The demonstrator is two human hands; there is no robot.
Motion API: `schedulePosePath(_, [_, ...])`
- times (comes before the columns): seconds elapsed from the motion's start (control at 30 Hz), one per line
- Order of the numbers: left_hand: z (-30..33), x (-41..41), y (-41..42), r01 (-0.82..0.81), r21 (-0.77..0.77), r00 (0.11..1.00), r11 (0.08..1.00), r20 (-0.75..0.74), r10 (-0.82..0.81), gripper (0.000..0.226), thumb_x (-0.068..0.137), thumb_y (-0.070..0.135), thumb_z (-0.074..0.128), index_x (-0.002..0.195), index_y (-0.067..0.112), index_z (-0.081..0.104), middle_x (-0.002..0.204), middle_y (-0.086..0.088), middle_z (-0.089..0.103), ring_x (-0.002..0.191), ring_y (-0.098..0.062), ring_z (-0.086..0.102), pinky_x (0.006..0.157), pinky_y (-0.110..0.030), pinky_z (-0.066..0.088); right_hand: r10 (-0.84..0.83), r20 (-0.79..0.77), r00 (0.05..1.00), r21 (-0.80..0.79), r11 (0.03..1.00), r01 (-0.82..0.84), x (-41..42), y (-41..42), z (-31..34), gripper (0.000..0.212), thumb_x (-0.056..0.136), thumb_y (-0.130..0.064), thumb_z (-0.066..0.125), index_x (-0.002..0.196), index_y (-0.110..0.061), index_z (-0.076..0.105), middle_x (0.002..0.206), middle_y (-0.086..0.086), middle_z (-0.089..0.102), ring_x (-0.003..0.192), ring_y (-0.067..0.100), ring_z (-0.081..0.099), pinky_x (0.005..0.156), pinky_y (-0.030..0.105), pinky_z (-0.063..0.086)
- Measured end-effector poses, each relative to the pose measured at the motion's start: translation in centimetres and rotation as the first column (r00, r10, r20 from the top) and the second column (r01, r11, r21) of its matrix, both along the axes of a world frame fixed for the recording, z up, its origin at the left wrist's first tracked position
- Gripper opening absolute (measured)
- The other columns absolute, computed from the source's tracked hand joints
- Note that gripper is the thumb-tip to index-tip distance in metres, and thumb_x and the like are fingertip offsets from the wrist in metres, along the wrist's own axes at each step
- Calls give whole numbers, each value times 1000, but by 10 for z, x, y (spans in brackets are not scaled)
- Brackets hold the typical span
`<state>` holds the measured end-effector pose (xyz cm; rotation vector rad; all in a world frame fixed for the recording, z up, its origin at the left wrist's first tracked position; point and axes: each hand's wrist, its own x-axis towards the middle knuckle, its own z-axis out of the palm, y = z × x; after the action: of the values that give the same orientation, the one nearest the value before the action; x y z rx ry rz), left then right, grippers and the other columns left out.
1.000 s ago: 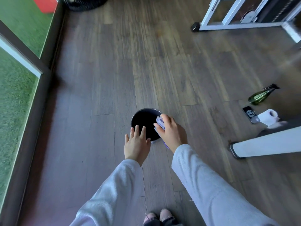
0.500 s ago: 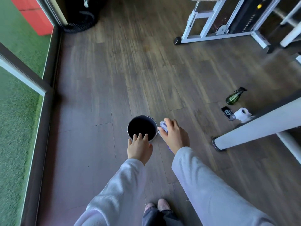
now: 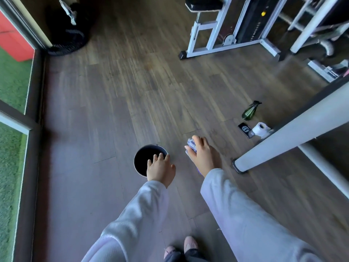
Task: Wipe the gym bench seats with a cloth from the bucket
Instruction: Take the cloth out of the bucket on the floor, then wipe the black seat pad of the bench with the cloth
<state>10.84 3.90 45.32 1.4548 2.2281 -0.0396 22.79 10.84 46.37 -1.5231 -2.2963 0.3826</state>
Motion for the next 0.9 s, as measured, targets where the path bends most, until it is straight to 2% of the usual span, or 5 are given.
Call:
schedulePosePath(0.1, [-4,6,21,22,-22,1000,1000,9,-22,36,95,29,38,126,13,46,129,-6,49,125,-26,37,105,-42,29,-46,34,998,-42,998,47,10,19,0,28,83,-26,65,97,-3,59,85,17,60,61,36,60,51,34,43])
schedulePosePath(0.27, [-7,11,82,69,-37,997,997,25,-68,36,95,29,38,126,14,45,131,-7,47,128,-24,36,106,-39,28,-49,71,996,-33,998,52,17,77,0,27,77,-24,72,89,-3,61,76,16,61,49,34,57,45,27,36])
schedulePosePath(0.53, [2,0,243,22,24,999,999,28,-23,38,95,29,37,130,14,42,130,-6,47,126,-23,37,105,-37,28,-3,158,987,-50,999,11,3,241,17,35,93,-38,46,116,-11,51,107,9,56,85,32,61,62,32,40])
schedulePosePath(0.7, [7,-34,330,-14,50,1000,999,24,13,39,95,29,37,131,14,41,130,-5,48,125,-23,38,104,-36,29,36,171,985,-58,998,-26,-36,335,21,36,94,-39,43,116,-12,49,108,8,55,87,31,60,62,31,38])
schedulePosePath(0.9, [7,-115,441,-87,32,996,996,7,87,38,95,30,38,129,13,44,129,-6,49,125,-24,39,104,-39,28,97,104,990,-49,995,-92,-123,453,14,33,92,-37,47,111,-10,52,103,10,58,82,33,60,58,30,34])
